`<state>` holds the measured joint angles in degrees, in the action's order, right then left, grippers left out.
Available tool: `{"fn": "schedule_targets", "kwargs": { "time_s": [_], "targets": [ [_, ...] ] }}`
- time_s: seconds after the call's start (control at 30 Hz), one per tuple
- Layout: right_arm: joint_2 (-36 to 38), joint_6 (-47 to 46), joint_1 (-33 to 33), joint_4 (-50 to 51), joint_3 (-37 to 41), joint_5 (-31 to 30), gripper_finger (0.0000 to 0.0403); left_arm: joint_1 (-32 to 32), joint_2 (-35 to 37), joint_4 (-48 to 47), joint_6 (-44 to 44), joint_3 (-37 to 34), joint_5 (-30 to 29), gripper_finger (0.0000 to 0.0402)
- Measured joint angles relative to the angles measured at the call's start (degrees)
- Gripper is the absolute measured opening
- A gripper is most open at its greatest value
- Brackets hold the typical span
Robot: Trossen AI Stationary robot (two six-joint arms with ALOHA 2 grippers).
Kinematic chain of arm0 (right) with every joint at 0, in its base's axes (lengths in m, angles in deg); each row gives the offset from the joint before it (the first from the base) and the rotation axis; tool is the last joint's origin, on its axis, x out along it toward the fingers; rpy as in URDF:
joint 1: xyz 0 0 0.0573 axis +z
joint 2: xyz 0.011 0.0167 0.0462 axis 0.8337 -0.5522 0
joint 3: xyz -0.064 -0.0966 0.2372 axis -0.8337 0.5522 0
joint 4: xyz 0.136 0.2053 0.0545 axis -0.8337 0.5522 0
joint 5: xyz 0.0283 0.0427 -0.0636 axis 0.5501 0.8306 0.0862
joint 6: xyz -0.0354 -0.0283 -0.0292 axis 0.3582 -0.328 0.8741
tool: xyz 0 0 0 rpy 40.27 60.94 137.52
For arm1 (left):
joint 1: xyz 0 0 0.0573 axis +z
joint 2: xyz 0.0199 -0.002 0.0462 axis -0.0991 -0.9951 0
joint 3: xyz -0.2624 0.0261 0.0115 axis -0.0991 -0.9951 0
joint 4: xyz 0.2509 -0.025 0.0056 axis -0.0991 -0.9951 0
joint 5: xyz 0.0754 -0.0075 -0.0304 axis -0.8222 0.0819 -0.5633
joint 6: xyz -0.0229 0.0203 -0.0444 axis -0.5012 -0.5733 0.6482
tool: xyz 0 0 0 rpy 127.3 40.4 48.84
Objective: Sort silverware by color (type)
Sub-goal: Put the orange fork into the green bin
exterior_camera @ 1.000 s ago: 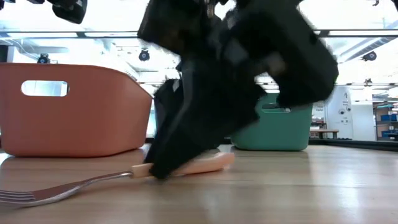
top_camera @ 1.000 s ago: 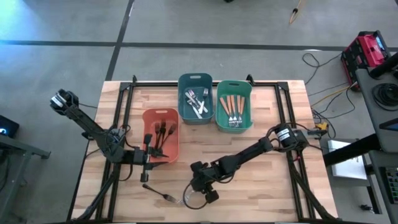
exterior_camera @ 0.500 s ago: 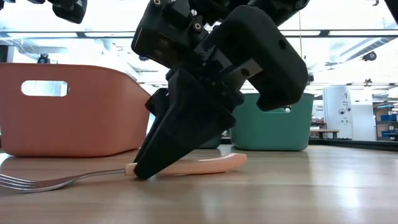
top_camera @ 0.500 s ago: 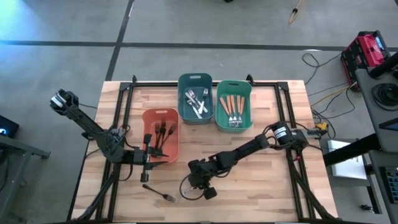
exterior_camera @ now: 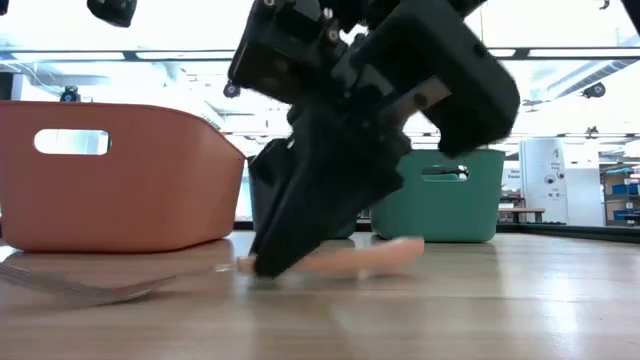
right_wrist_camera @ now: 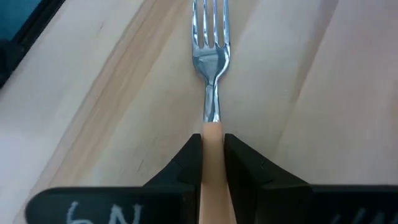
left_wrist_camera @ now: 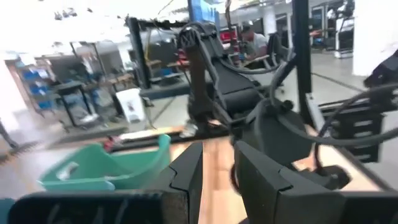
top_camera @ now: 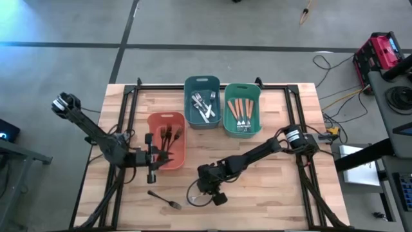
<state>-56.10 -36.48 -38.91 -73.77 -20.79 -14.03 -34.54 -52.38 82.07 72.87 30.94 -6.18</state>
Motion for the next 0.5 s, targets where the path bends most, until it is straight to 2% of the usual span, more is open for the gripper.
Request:
{"fn": "schedule_targets", "kwargs": {
  "time_s": [0.4,0.5],
  "targets": [
    [13.8,-3.3,-3.6,10.5,-0.3,-1.5,0.0037,2.0,7.0,-0.3,-13.9,1.2,-0.2,0.0076],
    [18.2,-5.1,-5.4,11.5,-0.3,-5.4,0.0037,2.2,8.0,-0.3,-17.6,1.9,-0.2,0.0076]
  ]
}}
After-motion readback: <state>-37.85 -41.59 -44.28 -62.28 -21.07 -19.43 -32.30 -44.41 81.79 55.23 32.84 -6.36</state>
